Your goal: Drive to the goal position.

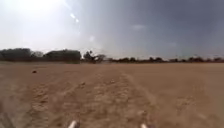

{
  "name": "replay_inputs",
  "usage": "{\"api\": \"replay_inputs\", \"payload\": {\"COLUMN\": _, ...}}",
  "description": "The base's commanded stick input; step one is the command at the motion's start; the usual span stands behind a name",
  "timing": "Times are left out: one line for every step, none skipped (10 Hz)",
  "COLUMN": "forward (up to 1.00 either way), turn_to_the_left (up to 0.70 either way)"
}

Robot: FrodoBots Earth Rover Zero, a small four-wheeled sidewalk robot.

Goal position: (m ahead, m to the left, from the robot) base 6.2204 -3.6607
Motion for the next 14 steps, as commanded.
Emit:
{"api": "replay_inputs", "payload": {"forward": 1.0, "turn_to_the_left": 0.0}}
{"api": "replay_inputs", "payload": {"forward": 1.0, "turn_to_the_left": 0.0}}
{"api": "replay_inputs", "payload": {"forward": 1.0, "turn_to_the_left": 0.0}}
{"api": "replay_inputs", "payload": {"forward": 1.0, "turn_to_the_left": 0.0}}
{"api": "replay_inputs", "payload": {"forward": 1.0, "turn_to_the_left": 0.0}}
{"api": "replay_inputs", "payload": {"forward": 1.0, "turn_to_the_left": 0.0}}
{"api": "replay_inputs", "payload": {"forward": 1.0, "turn_to_the_left": 0.0}}
{"api": "replay_inputs", "payload": {"forward": 1.0, "turn_to_the_left": 0.0}}
{"api": "replay_inputs", "payload": {"forward": 1.0, "turn_to_the_left": 0.0}}
{"api": "replay_inputs", "payload": {"forward": 1.0, "turn_to_the_left": 0.0}}
{"api": "replay_inputs", "payload": {"forward": 1.0, "turn_to_the_left": 0.0}}
{"api": "replay_inputs", "payload": {"forward": 1.0, "turn_to_the_left": 0.0}}
{"api": "replay_inputs", "payload": {"forward": 1.0, "turn_to_the_left": 0.0}}
{"api": "replay_inputs", "payload": {"forward": 1.0, "turn_to_the_left": 0.0}}
